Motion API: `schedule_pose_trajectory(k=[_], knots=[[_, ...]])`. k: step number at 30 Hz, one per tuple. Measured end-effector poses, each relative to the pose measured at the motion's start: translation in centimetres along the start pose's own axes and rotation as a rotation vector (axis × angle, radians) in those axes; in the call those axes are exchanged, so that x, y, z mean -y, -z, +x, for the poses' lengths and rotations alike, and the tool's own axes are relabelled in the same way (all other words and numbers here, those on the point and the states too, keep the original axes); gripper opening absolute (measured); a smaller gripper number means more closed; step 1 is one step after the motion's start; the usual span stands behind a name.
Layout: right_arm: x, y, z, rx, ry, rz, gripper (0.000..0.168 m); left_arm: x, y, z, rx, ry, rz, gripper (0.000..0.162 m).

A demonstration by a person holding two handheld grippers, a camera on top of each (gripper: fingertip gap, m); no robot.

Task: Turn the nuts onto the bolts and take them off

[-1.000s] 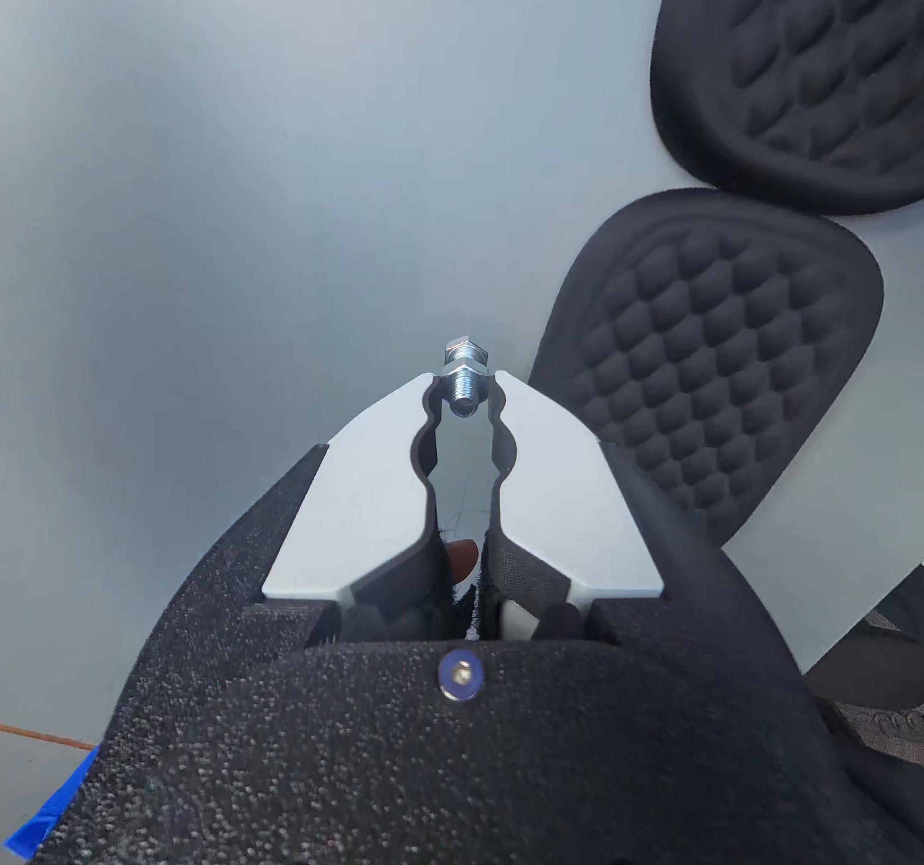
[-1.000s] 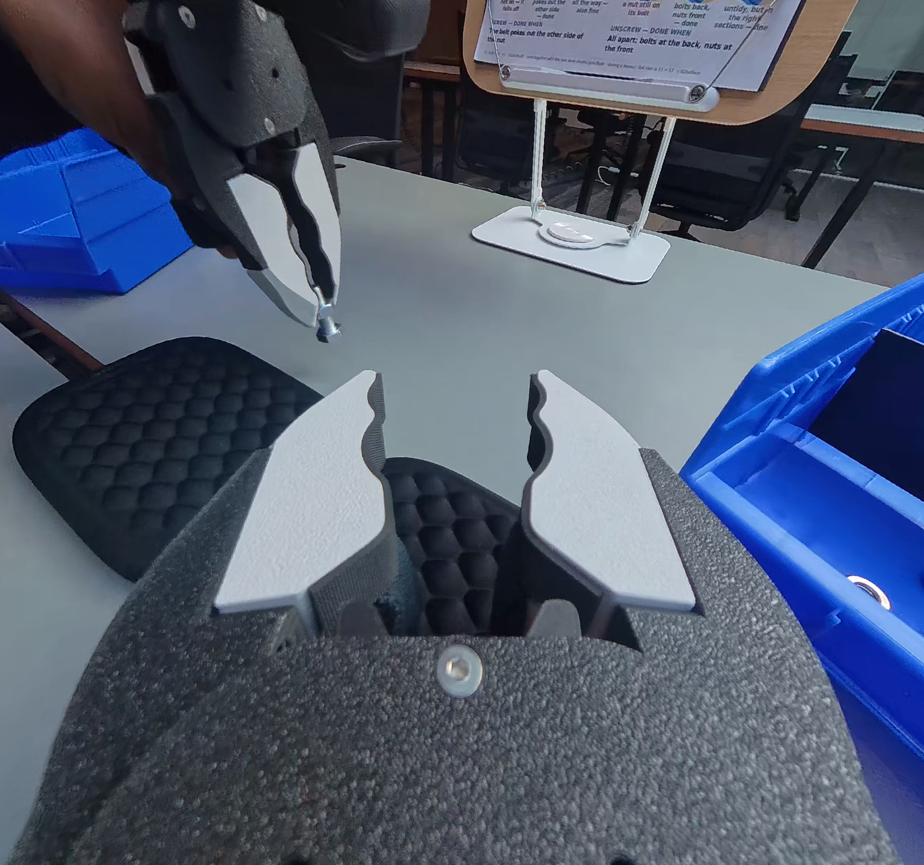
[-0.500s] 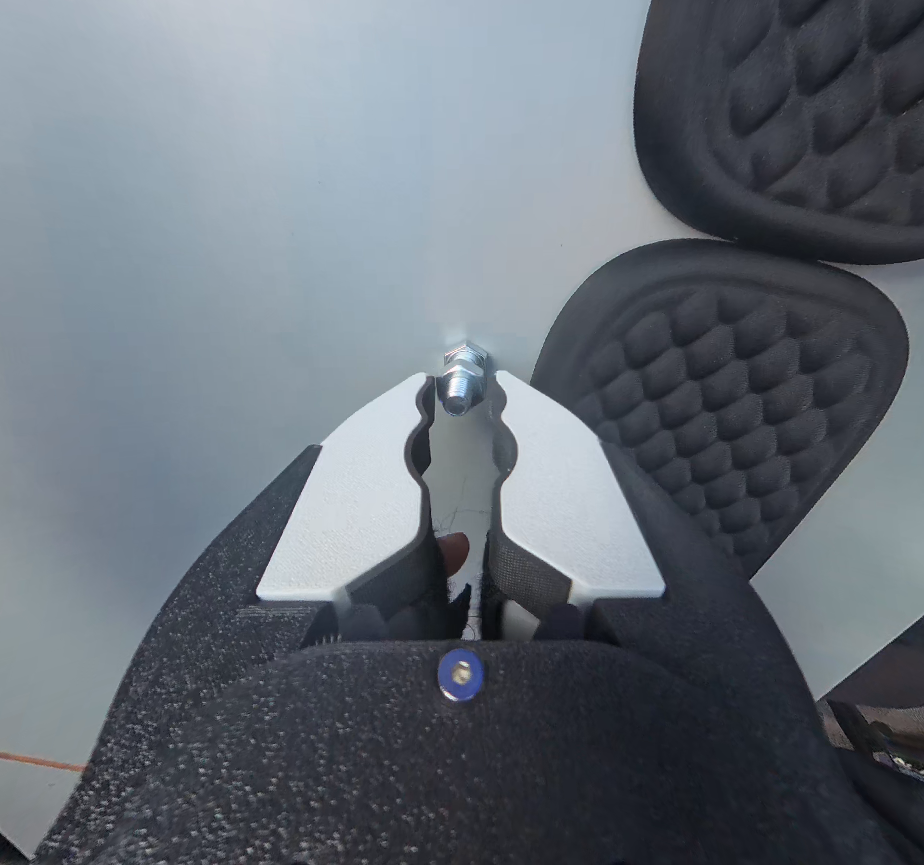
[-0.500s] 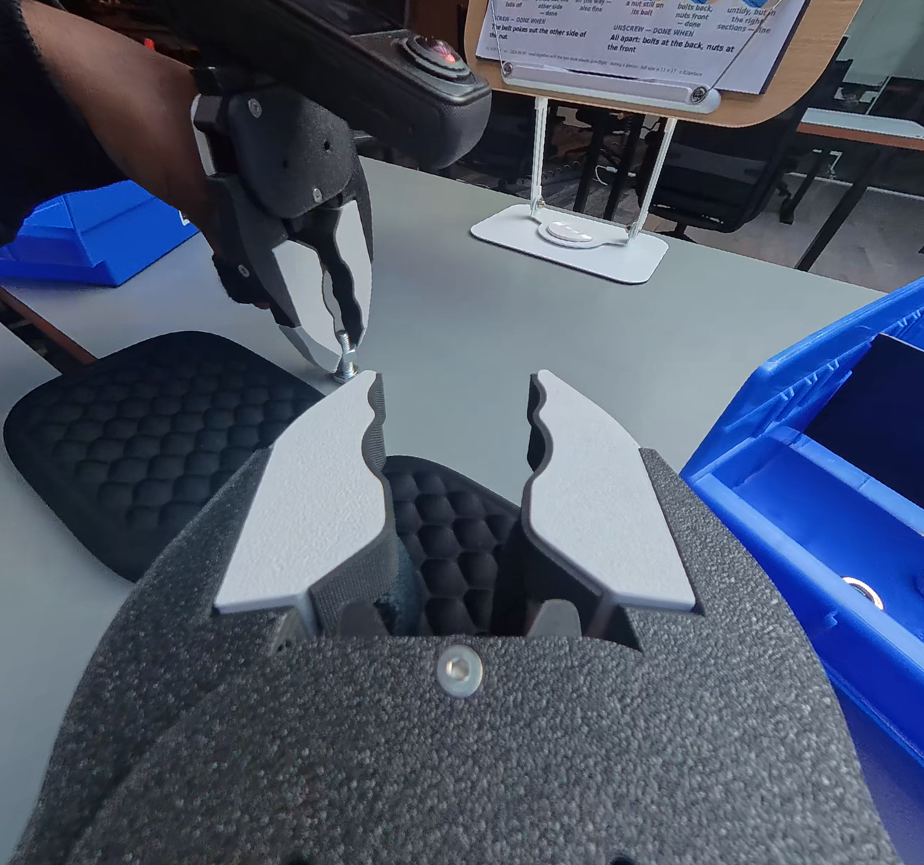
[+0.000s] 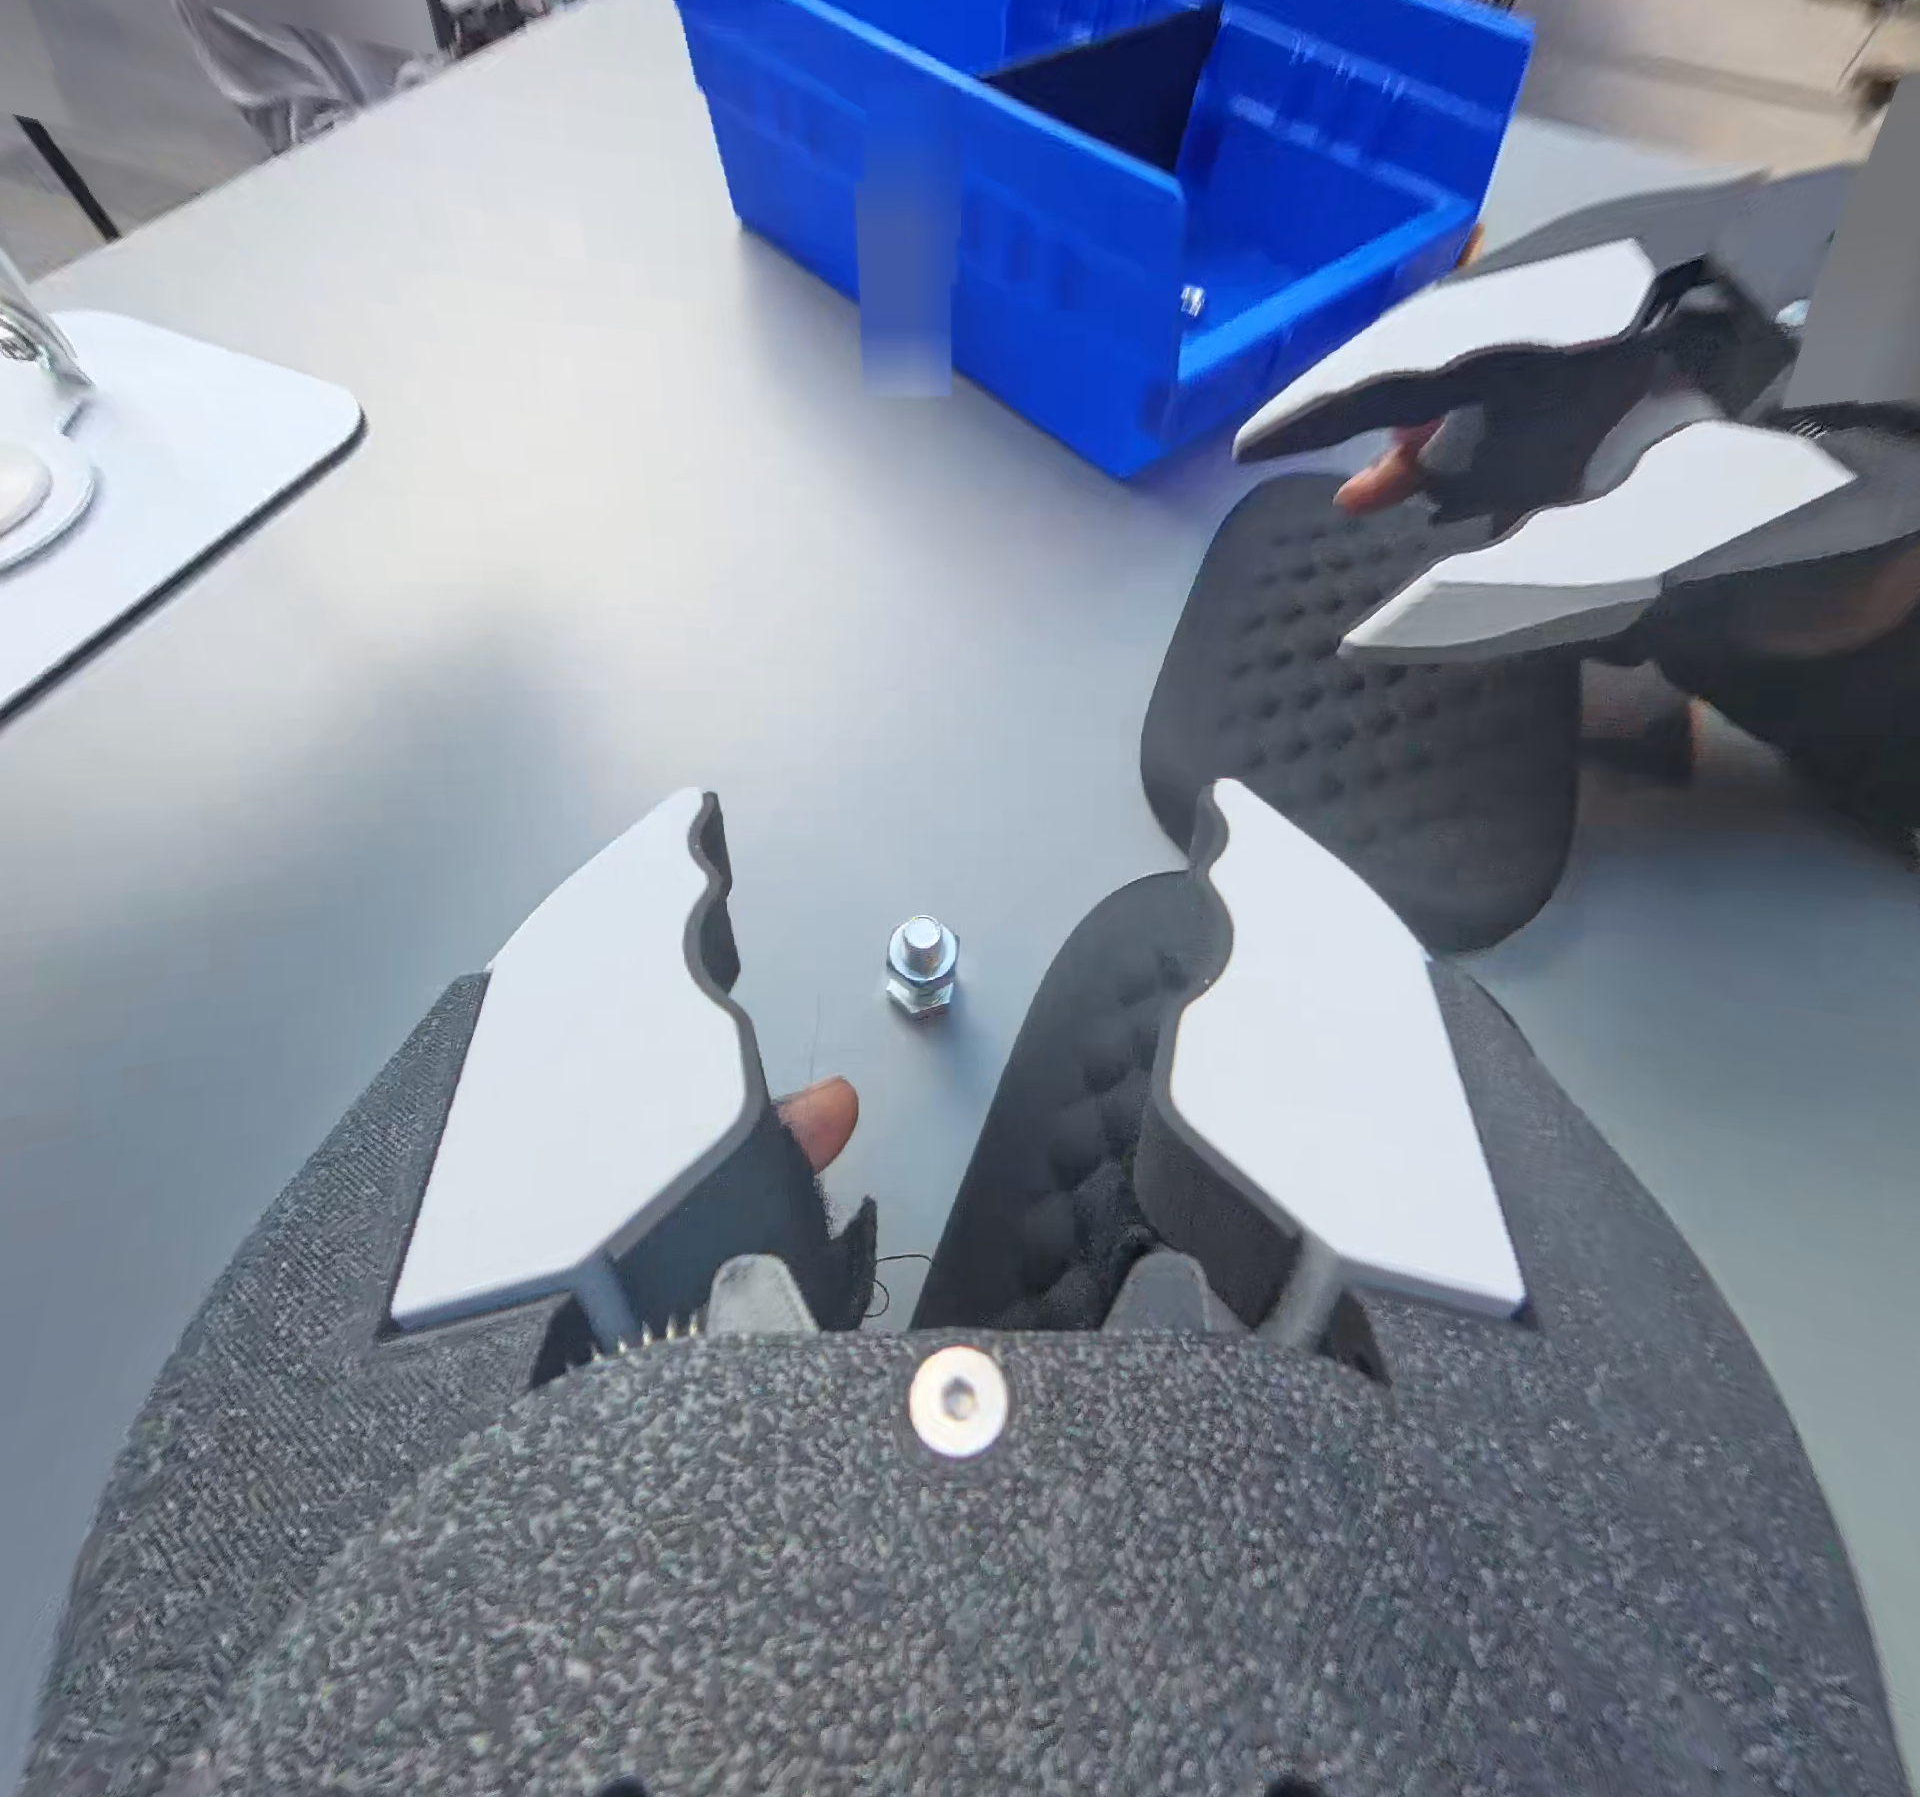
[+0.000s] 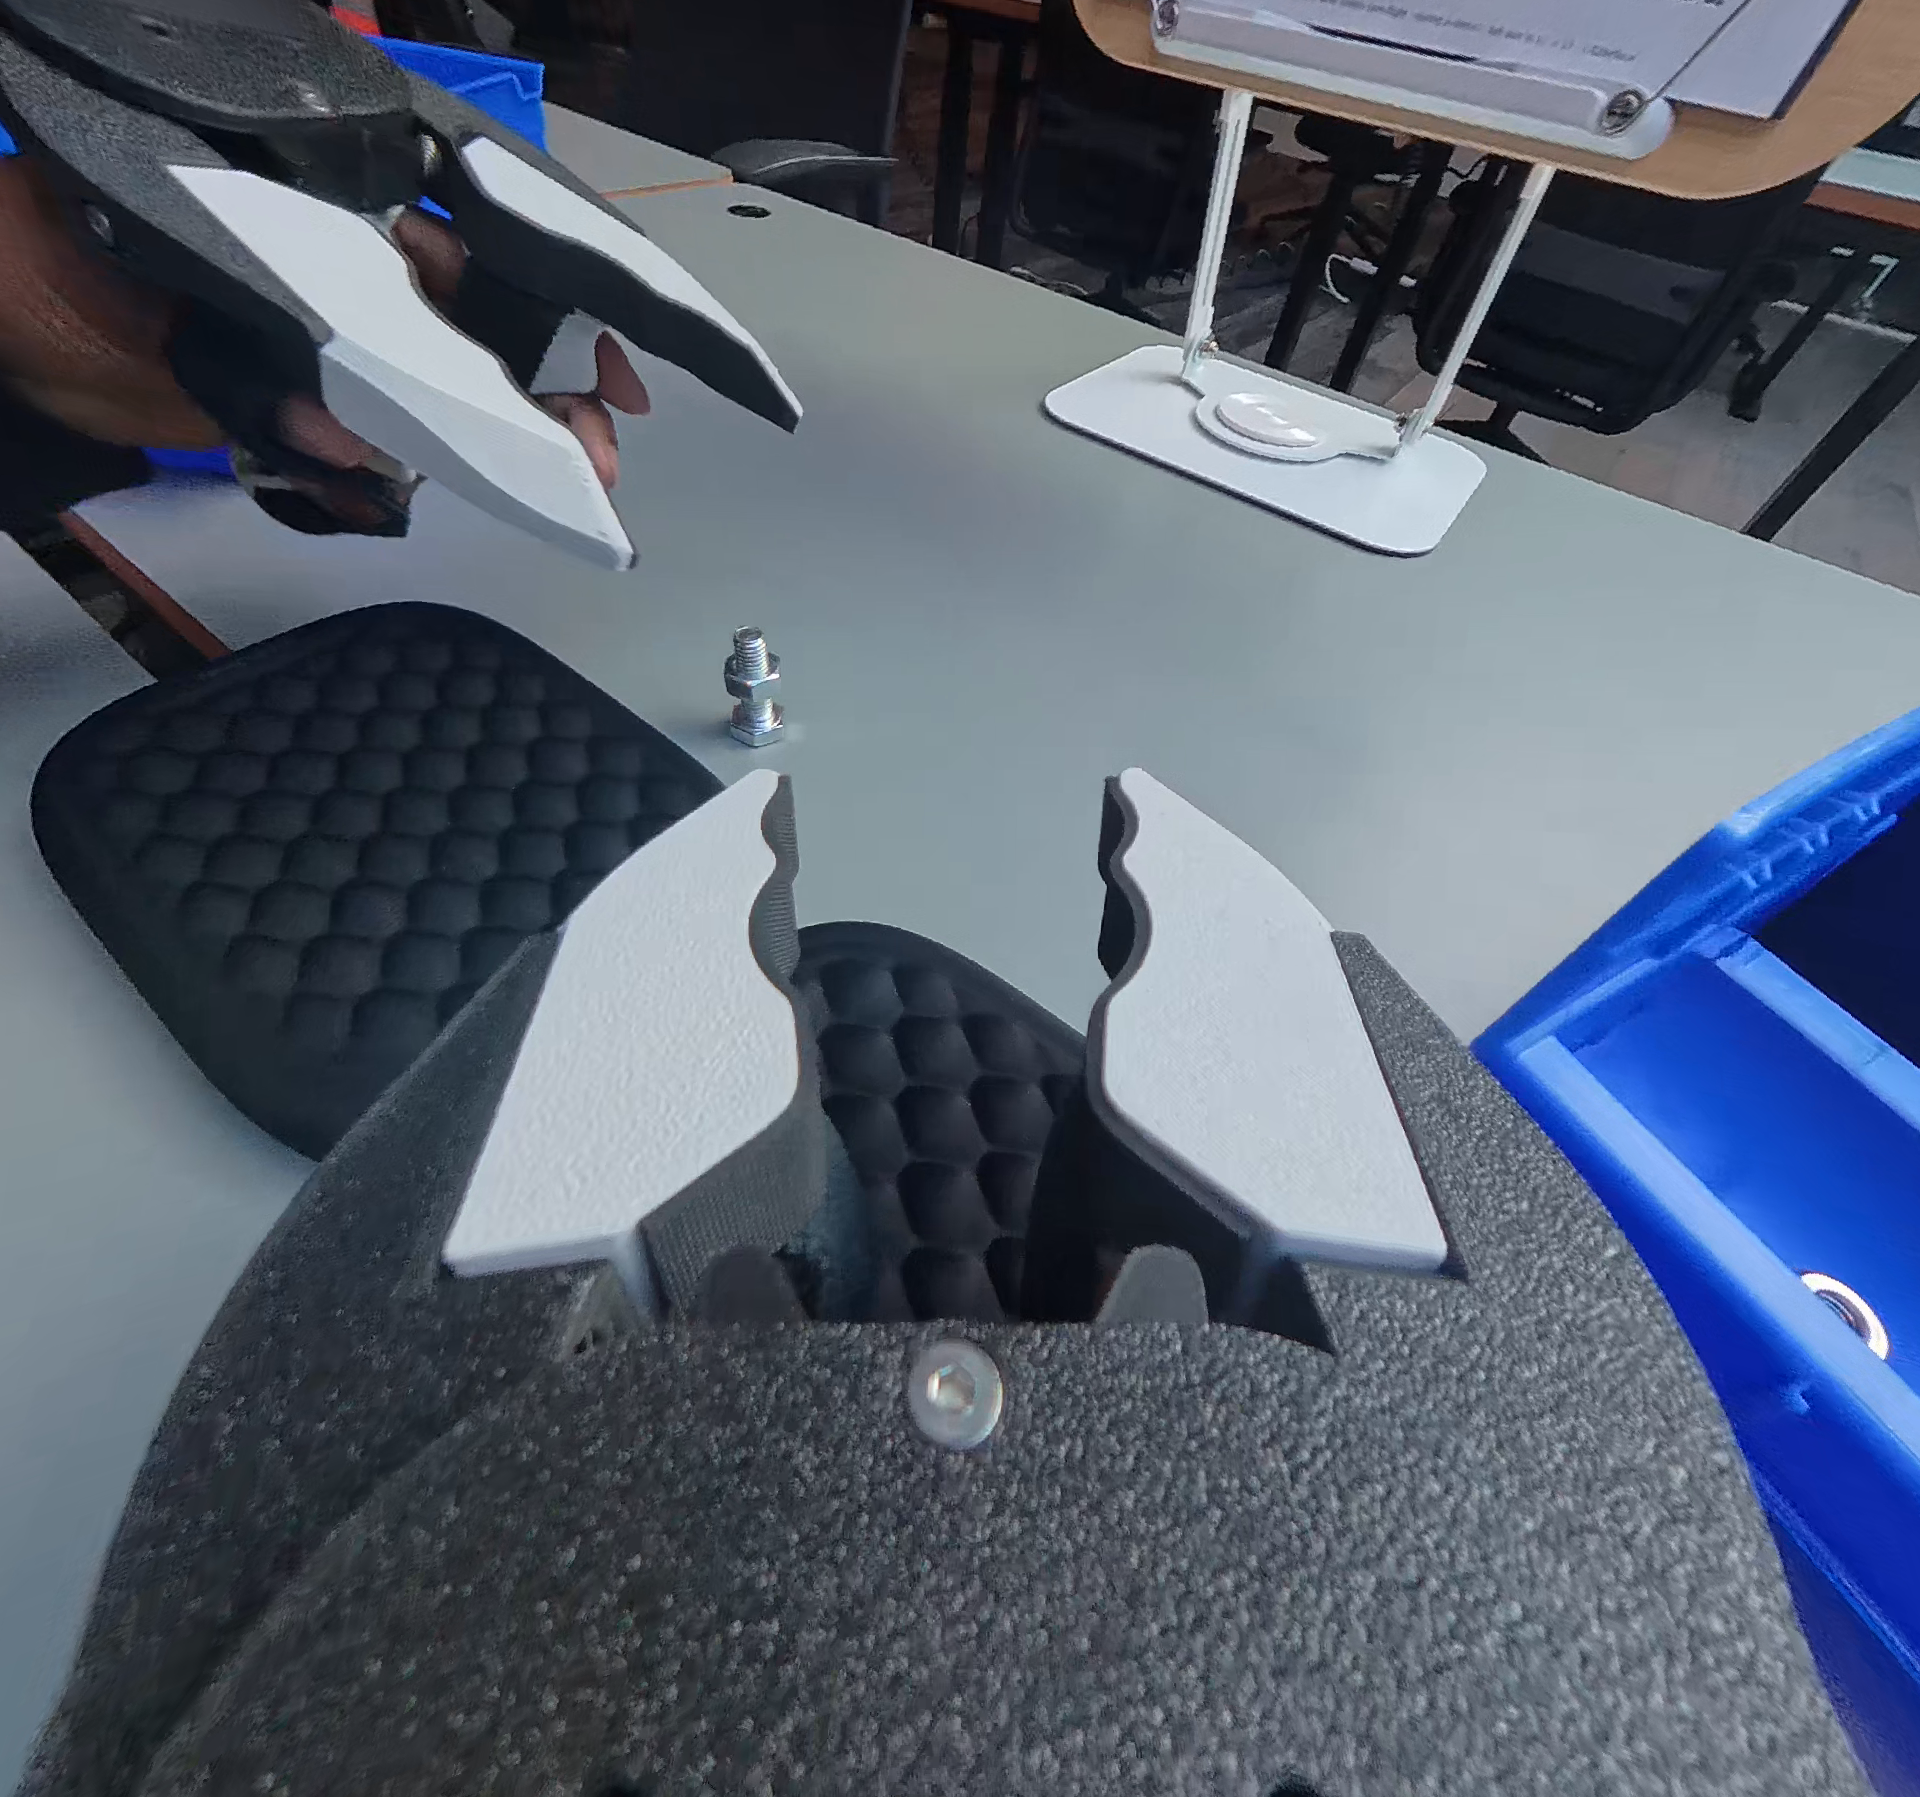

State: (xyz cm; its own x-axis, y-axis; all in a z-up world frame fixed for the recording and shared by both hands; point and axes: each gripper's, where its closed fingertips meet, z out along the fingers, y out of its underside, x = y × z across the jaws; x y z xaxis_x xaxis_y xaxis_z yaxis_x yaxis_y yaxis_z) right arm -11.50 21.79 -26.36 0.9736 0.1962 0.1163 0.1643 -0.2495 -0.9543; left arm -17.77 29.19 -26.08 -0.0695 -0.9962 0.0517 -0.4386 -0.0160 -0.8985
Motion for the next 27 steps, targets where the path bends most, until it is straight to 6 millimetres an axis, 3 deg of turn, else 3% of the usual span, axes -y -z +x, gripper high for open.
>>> schedule_pose_trajectory(k=[7,13,19,23,27], knots=[[2.0,-2.7,-2.0,0.216,0.031,-0.084,0.055,0.7,2.4,1.6,-0.068,-0.025,0.356,0.092],[0.2,-6.4,-4.9,0.471,0.182,-0.377,0.049,1.6,4.2,1.7,-0.101,-0.017,0.506,0.087],[-2.1,-9.9,-5.8,0.537,0.279,-0.567,0.039,1.5,4.2,2.1,-0.087,-0.065,0.498,0.084],[-3.1,-10.8,-6.2,0.547,0.325,-0.608,0.035,1.3,4.0,2.4,-0.080,-0.092,0.476,0.082],[-3.3,-11.2,-6.3,0.543,0.371,-0.597,0.019,1.2,3.9,2.2,-0.073,-0.087,0.471,0.081]])
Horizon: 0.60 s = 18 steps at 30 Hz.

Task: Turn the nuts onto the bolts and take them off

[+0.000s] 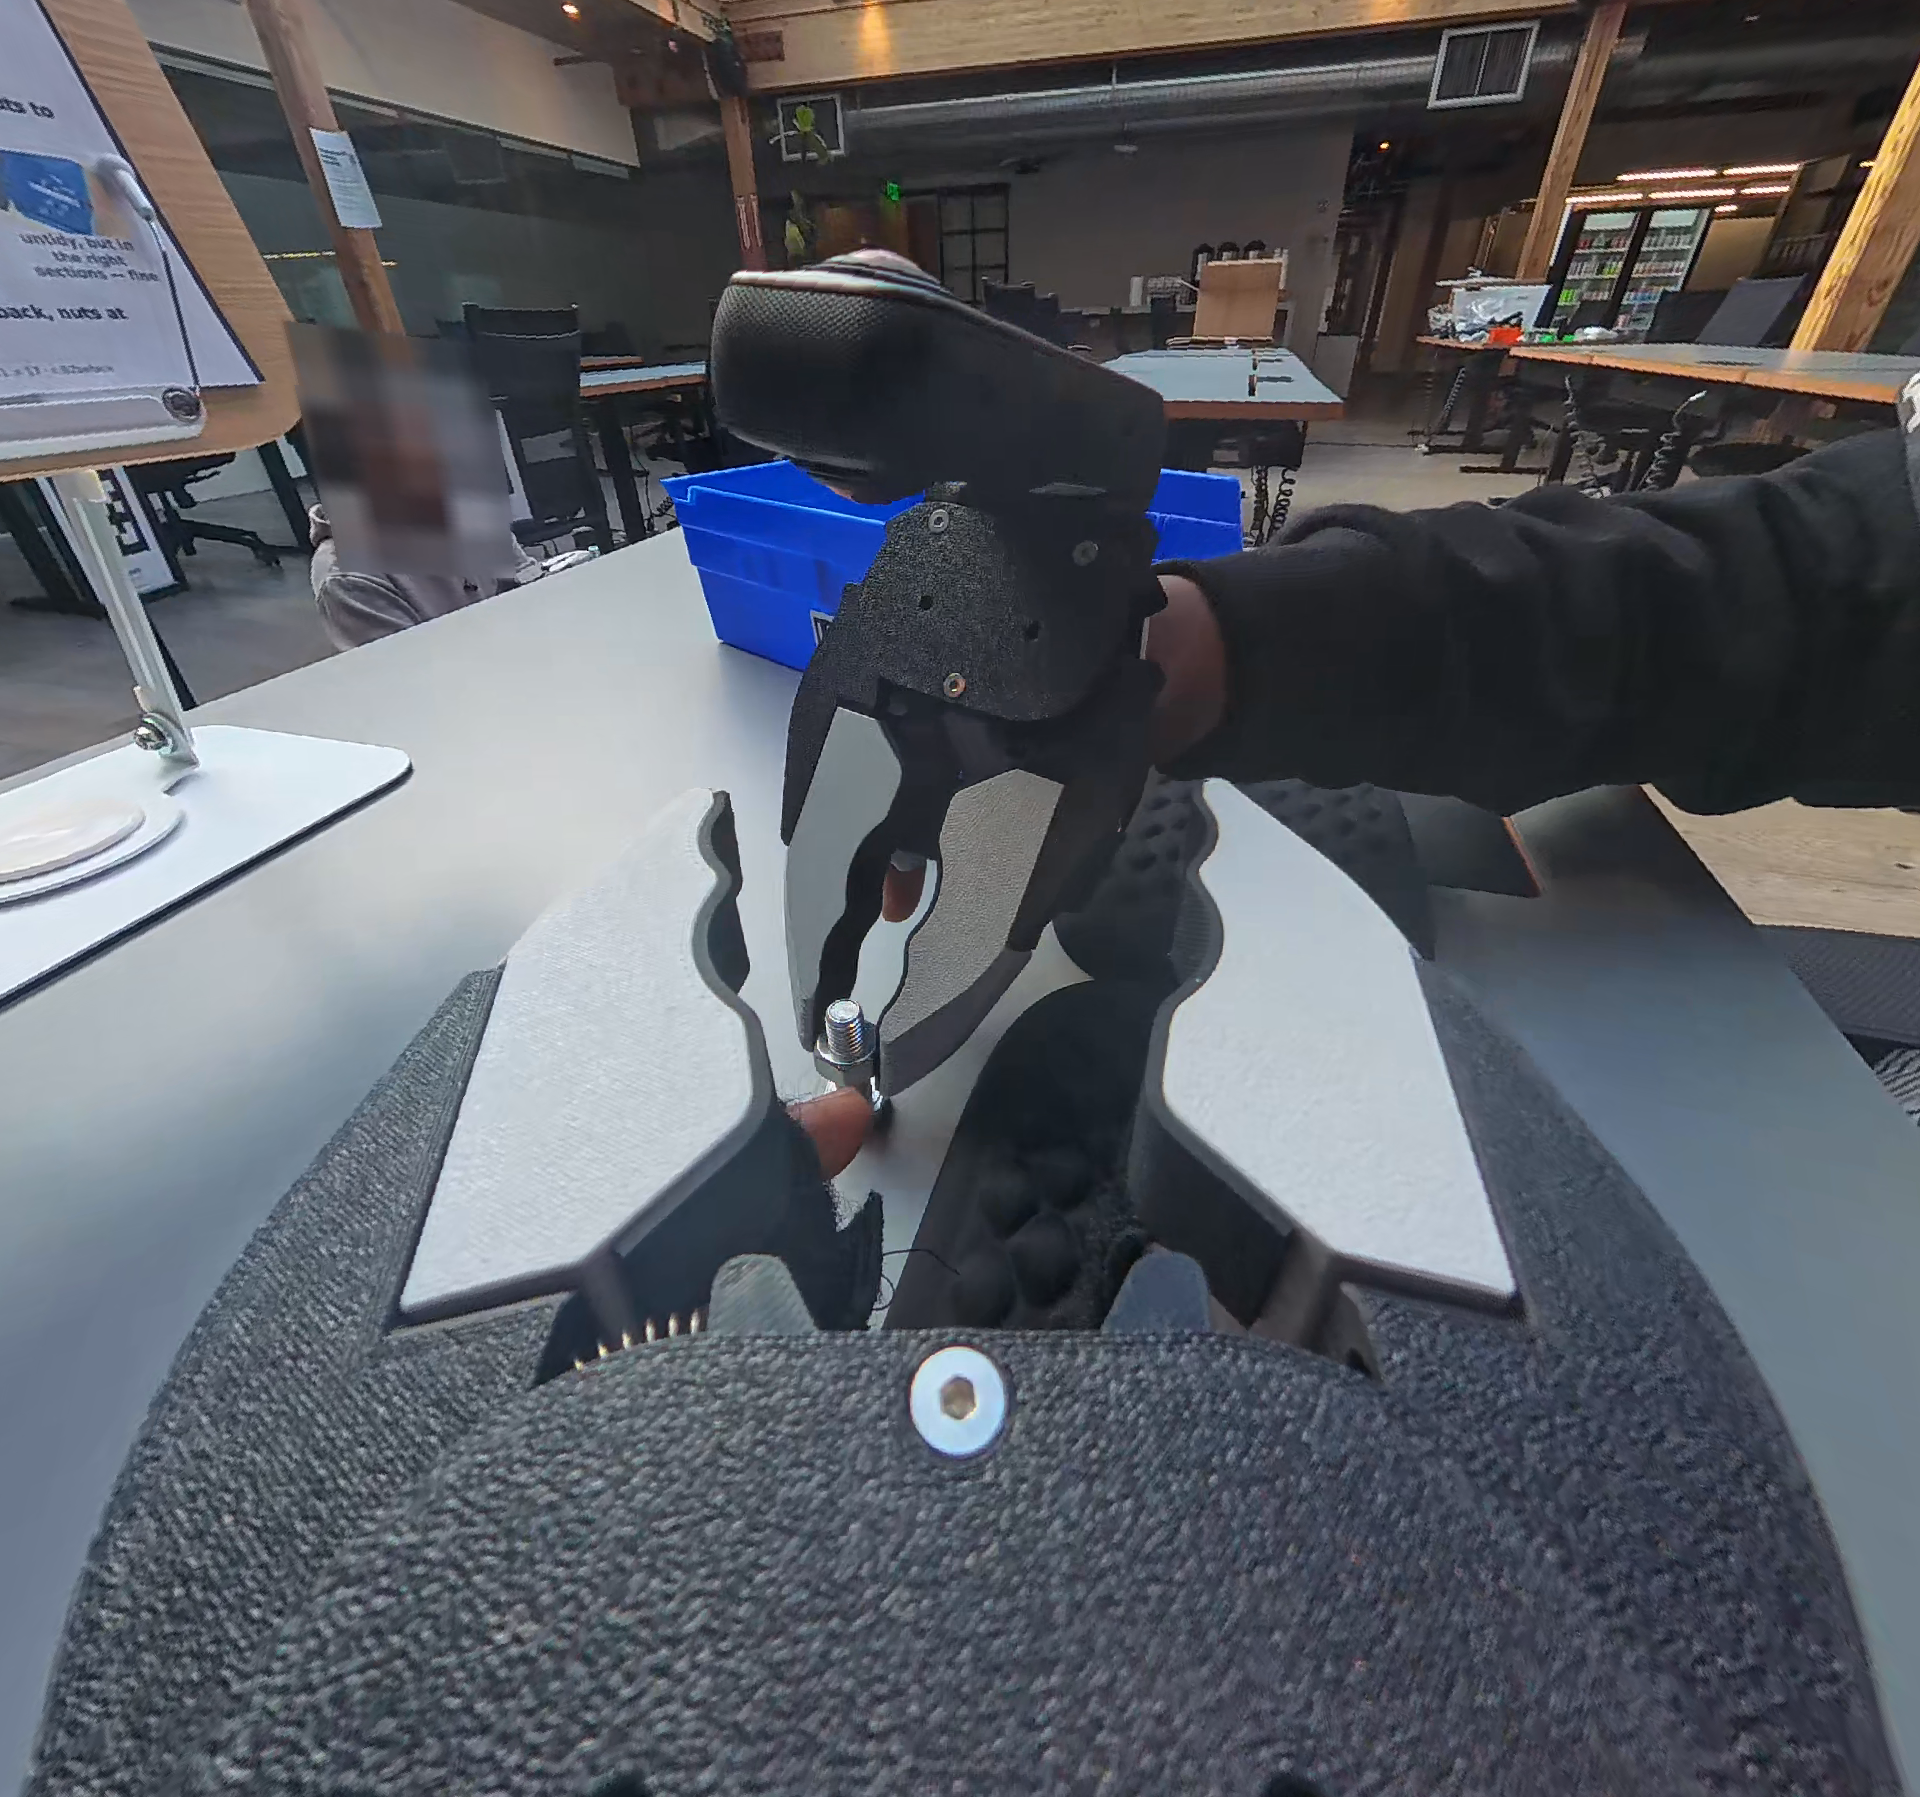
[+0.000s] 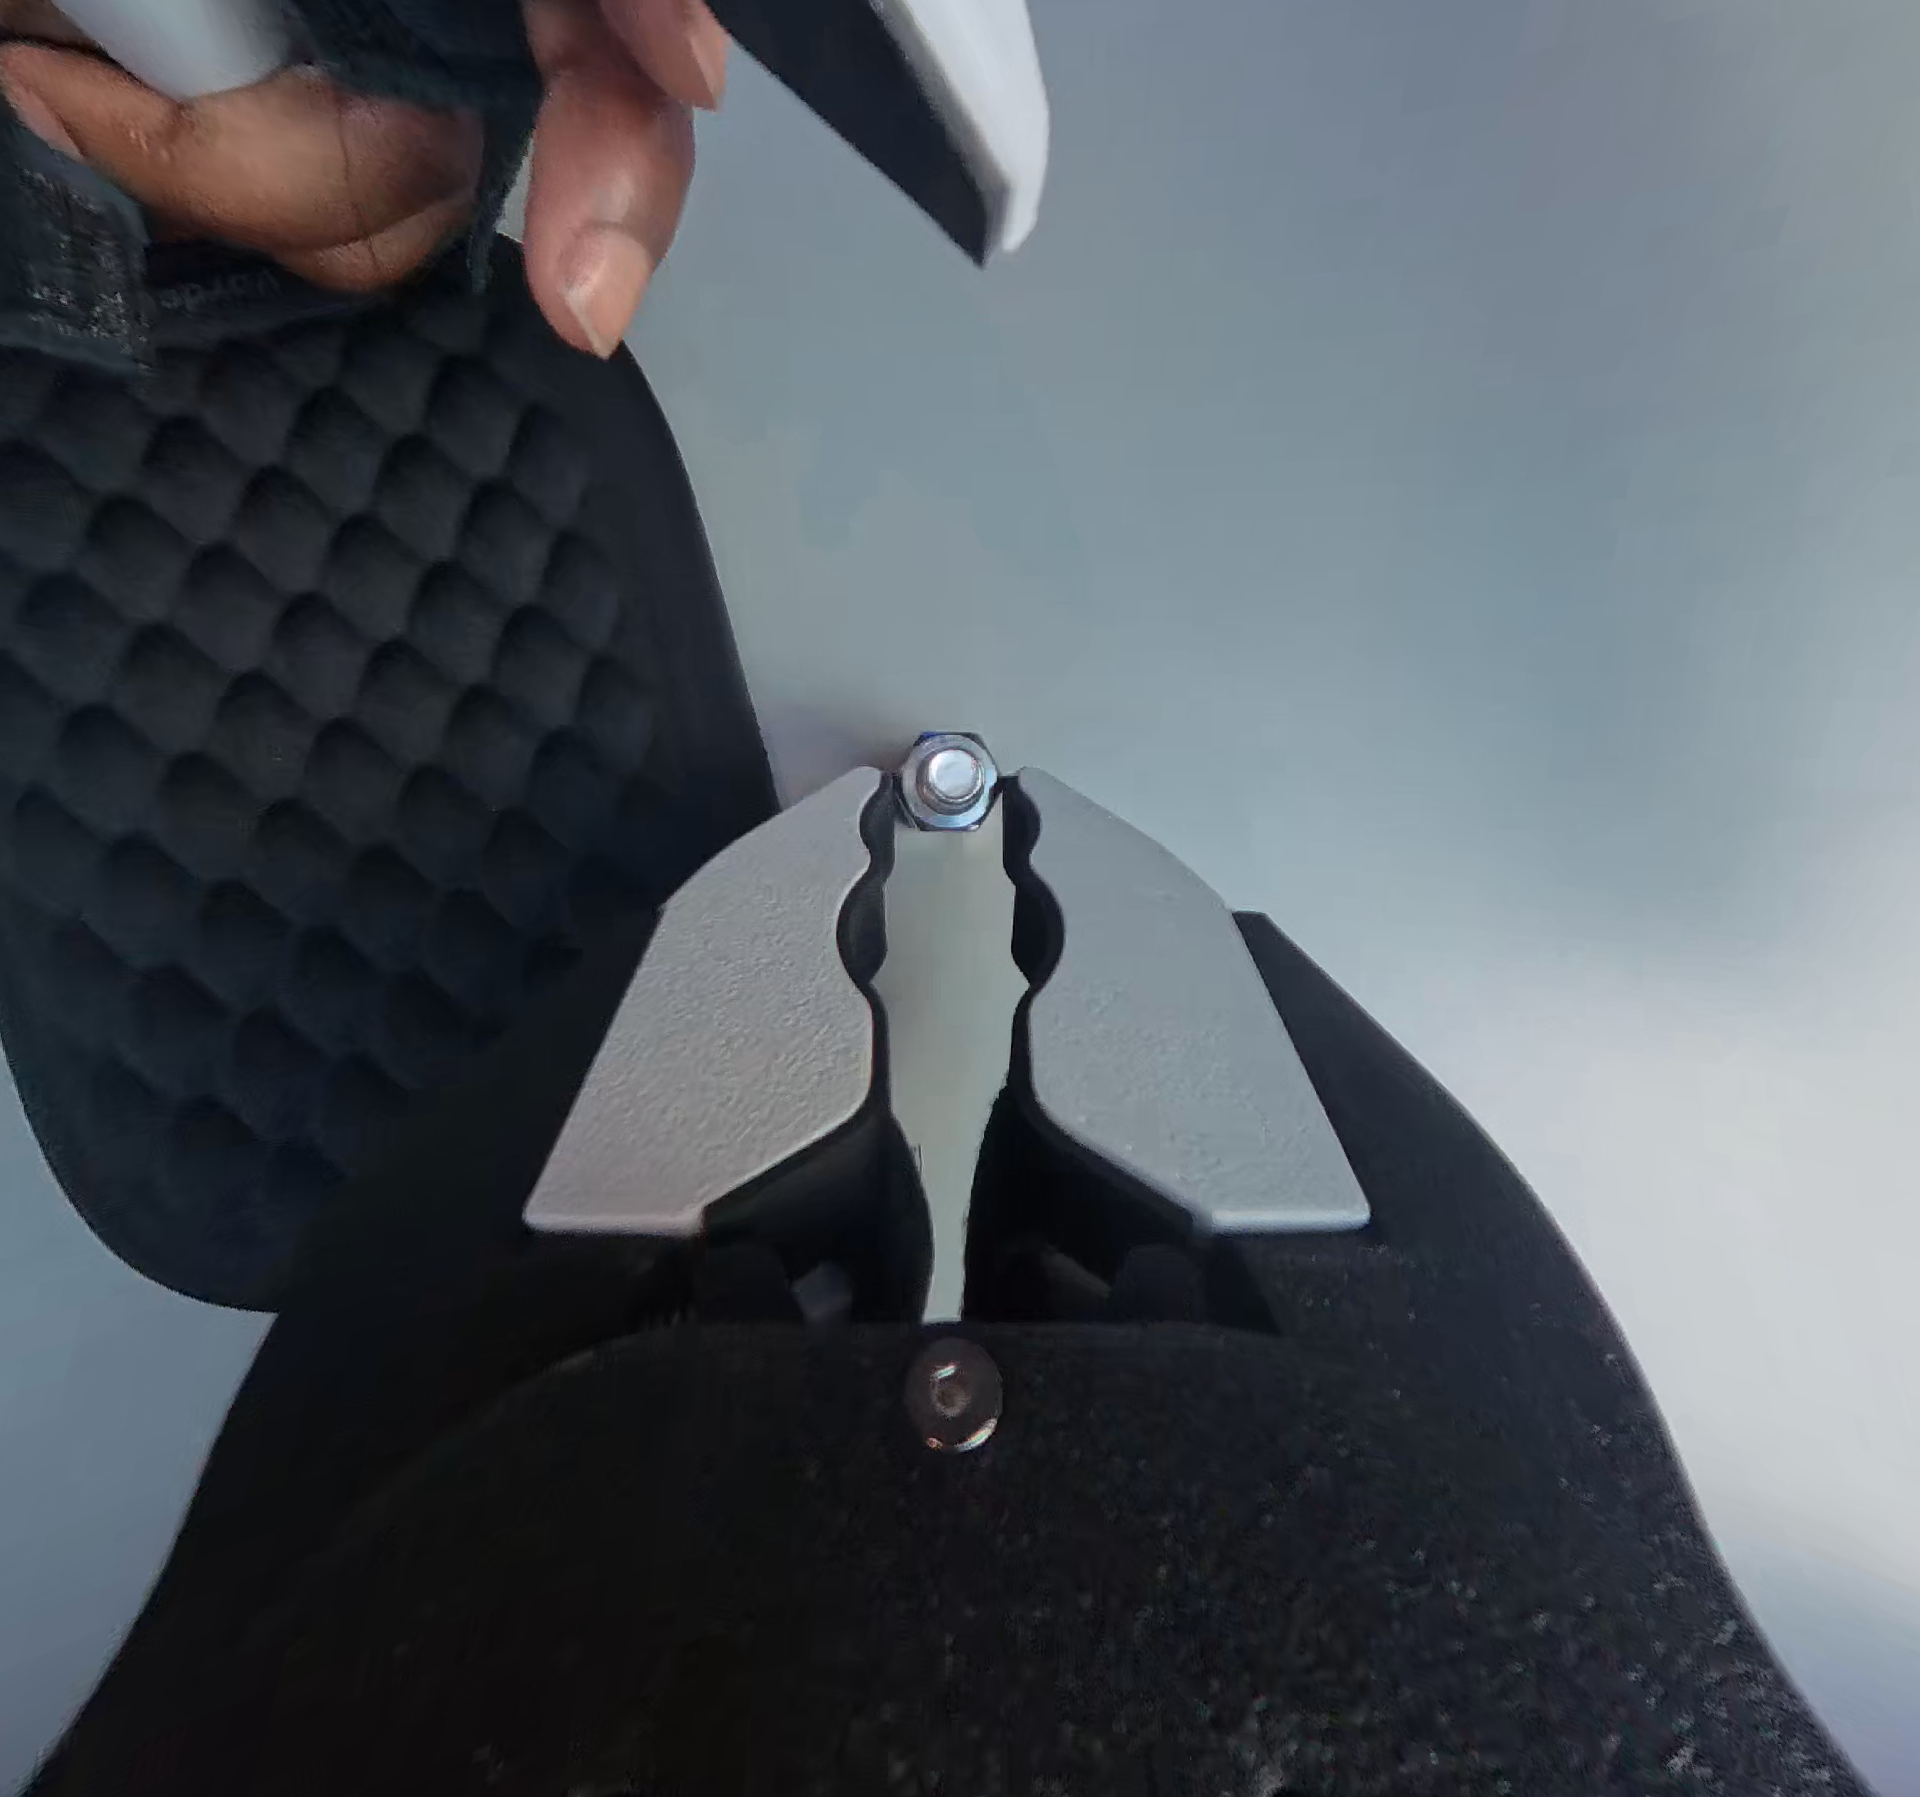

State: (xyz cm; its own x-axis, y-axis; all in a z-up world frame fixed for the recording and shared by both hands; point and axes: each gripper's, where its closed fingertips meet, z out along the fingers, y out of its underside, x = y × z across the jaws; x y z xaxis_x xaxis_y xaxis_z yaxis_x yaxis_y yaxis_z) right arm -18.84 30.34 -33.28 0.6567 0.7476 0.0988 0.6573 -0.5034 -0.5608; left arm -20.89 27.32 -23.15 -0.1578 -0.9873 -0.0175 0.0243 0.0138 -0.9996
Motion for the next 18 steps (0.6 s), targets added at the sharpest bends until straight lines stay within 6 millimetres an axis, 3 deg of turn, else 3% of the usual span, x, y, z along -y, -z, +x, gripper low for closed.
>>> schedule_pose_trajectory(k=[4,10,12,18], knots=[[0.5,1.6,0.3,-0.032,0.024,0.026,0.019,-0.1,0.0,-0.3,0.027,-0.006,-0.009,0.077],[5.4,8.4,-1.8,0.071,-0.032,0.209,0.019,-0.7,-0.2,-0.5,0.088,-0.068,-0.066,0.068],[6.6,9.8,-3.0,0.108,-0.024,0.233,0.019,-0.8,-0.4,-0.3,0.105,-0.109,-0.079,0.065],[7.2,10.1,-4.4,0.126,-0.011,0.209,0.018,-0.2,-1.0,1.4,0.067,-0.101,-0.042,0.057]])
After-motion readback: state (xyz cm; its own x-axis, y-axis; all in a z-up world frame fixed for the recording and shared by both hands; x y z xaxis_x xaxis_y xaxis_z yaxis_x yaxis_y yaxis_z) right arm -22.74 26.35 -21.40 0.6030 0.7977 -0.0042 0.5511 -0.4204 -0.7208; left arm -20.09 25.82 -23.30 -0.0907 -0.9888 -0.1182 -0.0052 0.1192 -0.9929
